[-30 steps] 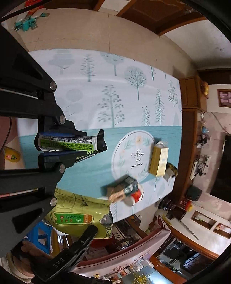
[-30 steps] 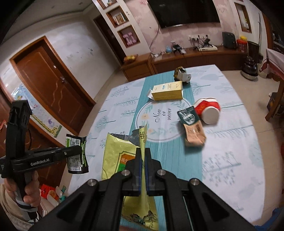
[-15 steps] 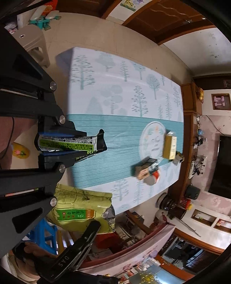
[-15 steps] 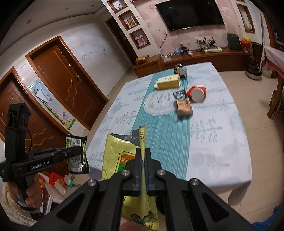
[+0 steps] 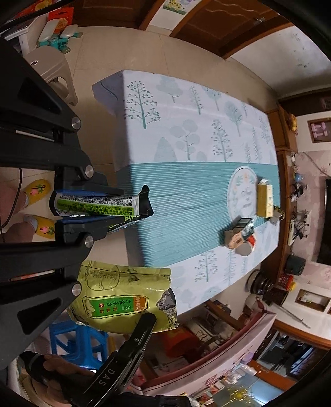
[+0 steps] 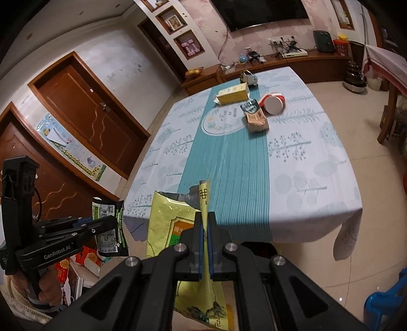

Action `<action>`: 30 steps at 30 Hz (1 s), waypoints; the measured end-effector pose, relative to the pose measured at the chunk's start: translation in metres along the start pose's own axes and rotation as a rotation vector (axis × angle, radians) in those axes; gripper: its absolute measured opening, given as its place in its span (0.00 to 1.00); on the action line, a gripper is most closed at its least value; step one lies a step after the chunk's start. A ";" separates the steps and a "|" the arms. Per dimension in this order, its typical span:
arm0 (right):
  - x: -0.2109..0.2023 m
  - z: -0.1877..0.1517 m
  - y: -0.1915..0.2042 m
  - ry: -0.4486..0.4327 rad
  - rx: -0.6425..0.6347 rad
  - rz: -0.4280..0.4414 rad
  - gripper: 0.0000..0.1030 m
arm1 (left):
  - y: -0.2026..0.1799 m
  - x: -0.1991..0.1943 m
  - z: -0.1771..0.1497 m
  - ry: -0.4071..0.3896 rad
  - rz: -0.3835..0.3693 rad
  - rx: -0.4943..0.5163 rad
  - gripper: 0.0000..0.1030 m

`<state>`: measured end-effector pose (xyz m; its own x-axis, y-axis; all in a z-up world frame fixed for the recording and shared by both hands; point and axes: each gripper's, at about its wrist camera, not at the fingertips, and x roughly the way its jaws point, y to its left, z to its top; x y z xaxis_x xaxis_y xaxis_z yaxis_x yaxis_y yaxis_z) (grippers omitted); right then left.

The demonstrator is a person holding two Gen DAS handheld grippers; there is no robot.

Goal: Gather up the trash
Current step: 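Carry the snack stick and yellow-green bag down over the black bin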

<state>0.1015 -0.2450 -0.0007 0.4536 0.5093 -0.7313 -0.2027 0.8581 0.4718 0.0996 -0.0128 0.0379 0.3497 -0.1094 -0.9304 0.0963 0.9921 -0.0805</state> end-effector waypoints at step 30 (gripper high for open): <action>0.135 -0.144 -0.040 0.165 0.227 -0.328 0.02 | 0.014 0.182 -0.081 0.175 -0.099 0.069 0.10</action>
<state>0.0459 -0.2010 -0.1887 0.3138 0.2318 -0.9207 0.1335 0.9493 0.2845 0.0890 -0.0134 -0.1611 0.1687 -0.1874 -0.9677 0.1878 0.9699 -0.1550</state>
